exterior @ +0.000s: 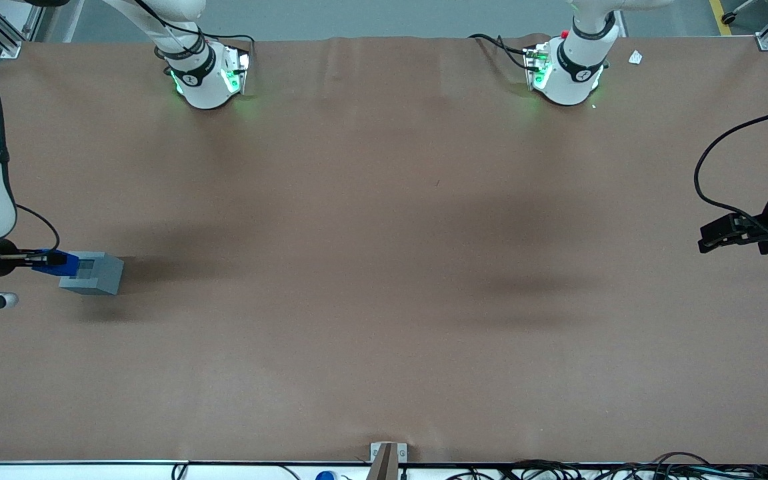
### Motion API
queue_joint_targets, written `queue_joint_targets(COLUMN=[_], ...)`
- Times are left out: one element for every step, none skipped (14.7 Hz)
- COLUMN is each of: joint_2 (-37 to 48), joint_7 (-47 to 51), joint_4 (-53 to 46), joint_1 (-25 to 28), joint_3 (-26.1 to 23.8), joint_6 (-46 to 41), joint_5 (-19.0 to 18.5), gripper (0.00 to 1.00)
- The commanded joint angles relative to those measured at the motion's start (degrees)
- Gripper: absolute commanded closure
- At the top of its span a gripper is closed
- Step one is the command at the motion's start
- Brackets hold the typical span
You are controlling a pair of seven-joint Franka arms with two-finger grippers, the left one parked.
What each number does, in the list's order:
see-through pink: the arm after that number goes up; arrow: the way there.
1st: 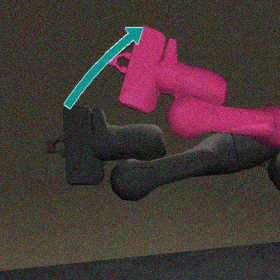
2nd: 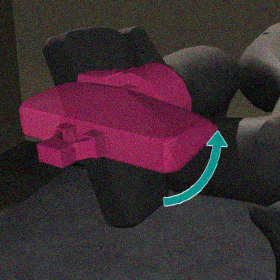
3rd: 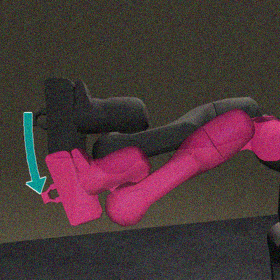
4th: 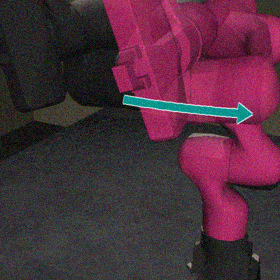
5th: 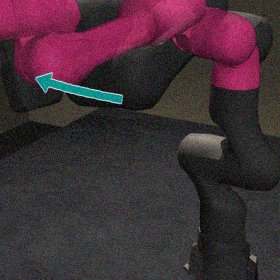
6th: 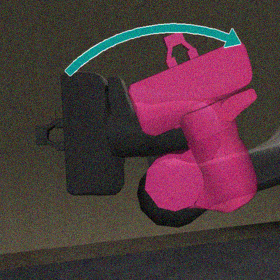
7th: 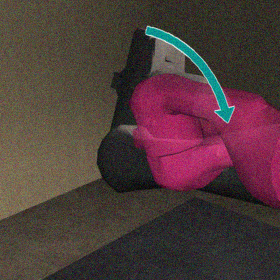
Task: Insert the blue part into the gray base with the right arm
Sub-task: 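Lower the blue block into the gray base's hollow center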
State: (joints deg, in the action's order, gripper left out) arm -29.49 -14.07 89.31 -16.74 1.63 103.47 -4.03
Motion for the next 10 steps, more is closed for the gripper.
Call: queue_joint_targets(joint_2=[-0.1, -0.5, -0.9, -1.1, -1.4, -1.6, -1.7, -1.7, -1.7, -1.8], joint_7=[1.3, 1.4, 1.4, 1.4, 1.4, 1.3, 1.3, 1.3, 1.3, 1.3], joint_4=[0.6, 0.5, 0.4, 0.4, 0.3, 0.3, 0.3, 0.3, 0.3, 0.3], joint_1=[-0.7, -0.7, -0.7, -0.6, -0.6, -0.6, -0.5, -0.5, -0.5, -0.5], joint_3=[-0.9, -0.9, -0.9, -0.9, -0.9, -0.9, -0.9, -0.9, -0.9, -0.9], joint_6=[0.5, 0.6, 0.9, 1.4, 1.7, 1.8, 1.8, 1.7, 1.7, 1.7], joint_5=[-1.2, -1.2, -1.1, -0.8, -0.7, -0.6, -0.6, -0.6, -0.6, -0.6], gripper=[0.74, 0.74, 0.74, 0.74, 0.74, 0.74, 0.74, 0.74, 0.74, 0.74])
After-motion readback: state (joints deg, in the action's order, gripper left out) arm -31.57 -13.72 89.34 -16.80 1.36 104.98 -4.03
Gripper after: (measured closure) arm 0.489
